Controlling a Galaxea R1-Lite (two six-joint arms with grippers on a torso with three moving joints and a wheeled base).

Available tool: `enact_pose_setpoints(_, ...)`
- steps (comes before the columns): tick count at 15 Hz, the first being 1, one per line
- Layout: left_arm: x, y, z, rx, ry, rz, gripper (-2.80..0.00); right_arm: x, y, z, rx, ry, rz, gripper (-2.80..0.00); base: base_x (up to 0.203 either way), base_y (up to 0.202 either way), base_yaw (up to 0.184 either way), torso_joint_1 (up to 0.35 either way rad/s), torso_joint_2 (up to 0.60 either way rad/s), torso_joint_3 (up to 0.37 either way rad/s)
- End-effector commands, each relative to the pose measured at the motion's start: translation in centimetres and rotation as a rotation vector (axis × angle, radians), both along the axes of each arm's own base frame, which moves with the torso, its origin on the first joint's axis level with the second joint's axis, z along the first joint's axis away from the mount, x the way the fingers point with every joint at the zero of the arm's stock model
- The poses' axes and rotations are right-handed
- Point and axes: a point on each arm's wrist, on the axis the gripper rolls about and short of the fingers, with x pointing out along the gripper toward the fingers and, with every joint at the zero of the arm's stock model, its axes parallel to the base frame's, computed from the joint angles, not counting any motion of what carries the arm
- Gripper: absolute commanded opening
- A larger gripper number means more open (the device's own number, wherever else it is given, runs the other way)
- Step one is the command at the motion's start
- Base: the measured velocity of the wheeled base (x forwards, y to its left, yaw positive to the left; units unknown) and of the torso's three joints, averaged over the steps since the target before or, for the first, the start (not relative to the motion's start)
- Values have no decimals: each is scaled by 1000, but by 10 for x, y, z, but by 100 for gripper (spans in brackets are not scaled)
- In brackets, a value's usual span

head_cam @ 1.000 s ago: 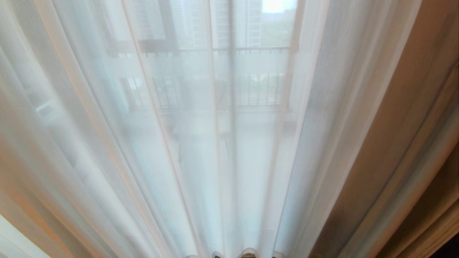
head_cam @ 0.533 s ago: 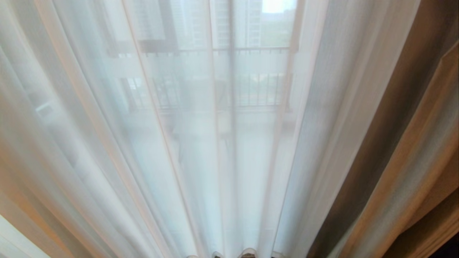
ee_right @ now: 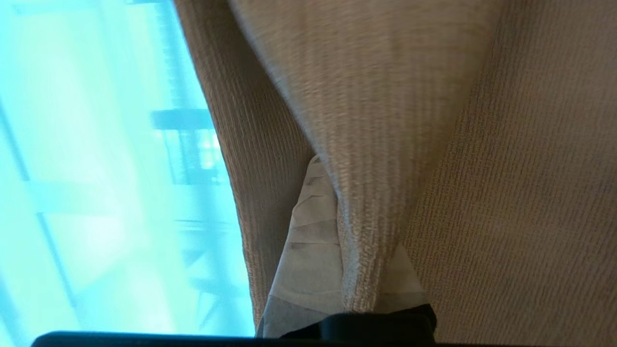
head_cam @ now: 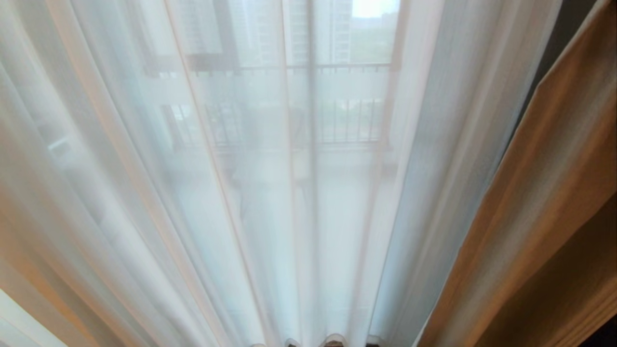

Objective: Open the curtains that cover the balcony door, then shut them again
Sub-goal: Close the outer curtains on both sides

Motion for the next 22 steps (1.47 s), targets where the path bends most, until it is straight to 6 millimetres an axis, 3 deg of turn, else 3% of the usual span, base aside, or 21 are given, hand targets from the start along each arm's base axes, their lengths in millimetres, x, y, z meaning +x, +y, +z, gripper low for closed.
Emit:
enact_pose_setpoints(1,0,0,0,0,-1,1,-280,-3,24,-1,-2,-6,43,-280,0,0,0,0,0,0)
enact_pose_setpoints(8,0,0,0,0,0,1,-280,27,71,-16,-40,24,21,-280,0,0,0,0,0,0)
enact_pose_setpoints(15,0,0,0,0,-1,1,-280,54,98,-18,-44,36,-3,-280,0,0,0,0,0,0)
enact_pose_setpoints(22,0,0,0,0,0,1,-280,66,124,-25,-73,57,5,-280,0,0,0,0,0,0)
